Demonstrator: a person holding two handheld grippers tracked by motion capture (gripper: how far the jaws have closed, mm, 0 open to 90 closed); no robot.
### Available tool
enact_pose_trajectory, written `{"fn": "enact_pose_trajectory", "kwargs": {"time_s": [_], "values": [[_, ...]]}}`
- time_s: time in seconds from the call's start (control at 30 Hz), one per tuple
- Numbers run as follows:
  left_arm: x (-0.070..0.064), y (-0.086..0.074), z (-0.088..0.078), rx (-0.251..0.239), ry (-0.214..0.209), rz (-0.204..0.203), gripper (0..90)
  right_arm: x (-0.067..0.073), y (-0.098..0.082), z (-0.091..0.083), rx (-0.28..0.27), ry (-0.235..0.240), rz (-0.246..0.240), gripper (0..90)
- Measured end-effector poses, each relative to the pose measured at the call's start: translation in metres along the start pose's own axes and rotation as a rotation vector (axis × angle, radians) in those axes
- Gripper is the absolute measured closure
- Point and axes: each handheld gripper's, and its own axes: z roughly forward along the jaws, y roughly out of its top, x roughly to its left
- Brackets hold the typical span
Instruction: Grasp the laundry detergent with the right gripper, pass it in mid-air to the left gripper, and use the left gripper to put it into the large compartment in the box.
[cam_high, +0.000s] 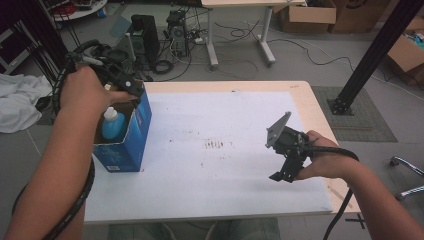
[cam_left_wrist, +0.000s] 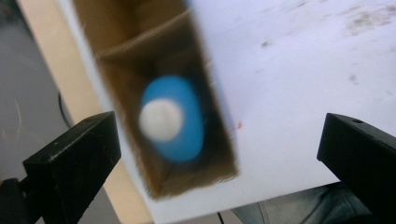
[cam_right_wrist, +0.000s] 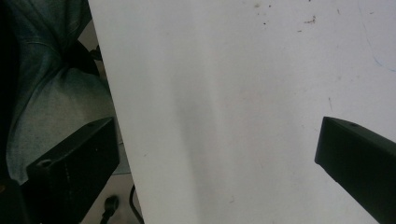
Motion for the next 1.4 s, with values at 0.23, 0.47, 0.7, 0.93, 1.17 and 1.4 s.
{"fn": "enact_pose_trajectory", "kwargs": {"time_s": [0.23, 0.47, 0.7, 0.93, 1.17, 1.4], "values": [[-0.035, 0.005, -0.006, -0.003, -0.083, 0.245, 0.1, -0.002, 0.002, -0.006, 0.014, -0.009, 0.004, 0.0], [-0.068, -0.001, 0.006, 0.038, -0.136, 0.515, 0.1, -0.003, 0.007, -0.007, 0.044, -0.008, 0.01, 0.0], [-0.092, -0.015, 0.015, 0.078, -0.204, 0.739, 0.1, 0.001, 0.017, -0.011, 0.069, -0.013, -0.001, 0.0], [-0.113, -0.027, 0.024, 0.097, -0.24, 0.959, 0.1, 0.001, 0.019, -0.012, 0.079, -0.015, -0.001, 0.0], [-0.129, -0.029, 0.036, 0.119, -0.26, 1.065, 0.1, -0.006, 0.022, -0.014, 0.098, -0.016, 0.007, 0.0], [-0.129, -0.027, 0.044, 0.121, -0.253, 1.067, 0.1, -0.01, 0.026, -0.013, 0.101, -0.017, 0.004, 0.0]]}}
